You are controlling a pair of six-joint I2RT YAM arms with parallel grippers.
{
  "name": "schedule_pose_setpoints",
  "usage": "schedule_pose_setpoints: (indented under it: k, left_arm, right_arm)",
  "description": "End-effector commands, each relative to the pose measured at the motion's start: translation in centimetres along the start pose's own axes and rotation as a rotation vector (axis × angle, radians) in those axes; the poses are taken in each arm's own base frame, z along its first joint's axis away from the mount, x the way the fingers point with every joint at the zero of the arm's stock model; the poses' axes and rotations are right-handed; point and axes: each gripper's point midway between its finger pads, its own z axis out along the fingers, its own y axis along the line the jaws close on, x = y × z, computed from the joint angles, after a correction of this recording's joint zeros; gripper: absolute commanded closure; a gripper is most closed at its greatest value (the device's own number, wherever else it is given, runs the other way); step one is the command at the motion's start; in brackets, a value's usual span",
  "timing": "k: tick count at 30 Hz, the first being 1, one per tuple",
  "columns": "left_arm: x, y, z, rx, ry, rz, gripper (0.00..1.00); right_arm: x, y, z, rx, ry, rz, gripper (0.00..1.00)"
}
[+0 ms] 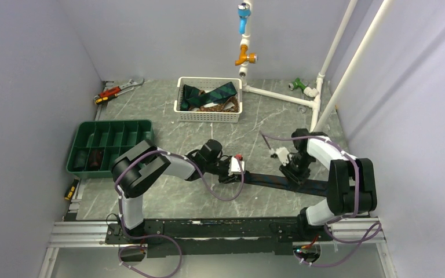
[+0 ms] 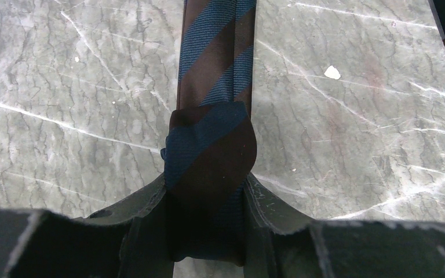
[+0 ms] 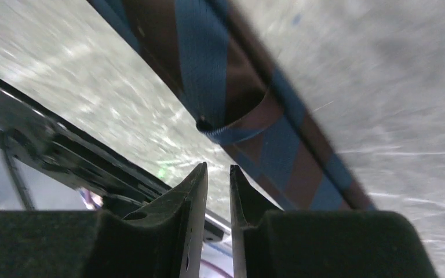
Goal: Roll the ties
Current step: Roll the tie at the center of the board.
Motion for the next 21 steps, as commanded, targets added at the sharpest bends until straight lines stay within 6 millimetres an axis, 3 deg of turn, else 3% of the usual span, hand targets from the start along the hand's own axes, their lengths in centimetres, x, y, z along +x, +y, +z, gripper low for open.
schedule_pose_setpoints:
  k: [1,6,11,21]
  left_arm:
    - [7.9,-2.4,-1.8,0.003,0.262,-0.168,0.69]
    - [7.8,-2.5,-2.0,0.010,0.261,-0.175,0.69]
    - [8.1,-2.5,-2.5,0.003,0.269,-0.178,0.70]
    - [9.0,0.0,-3.3,-0.085,0.284,-0.229,0.69]
  right_arm:
    - [4.2,-2.6,0.8,0.133,0.170,-0.101,0.78]
    - [3.8,-5.7,2.8,0.222,0.199,-0.122,0.77]
    - [0.6,-8.9,2.9,0.275,0.157,-0.159,0.74]
    - [-1.3,-9.6,2.2,0.244,0.108,-0.183,0.67]
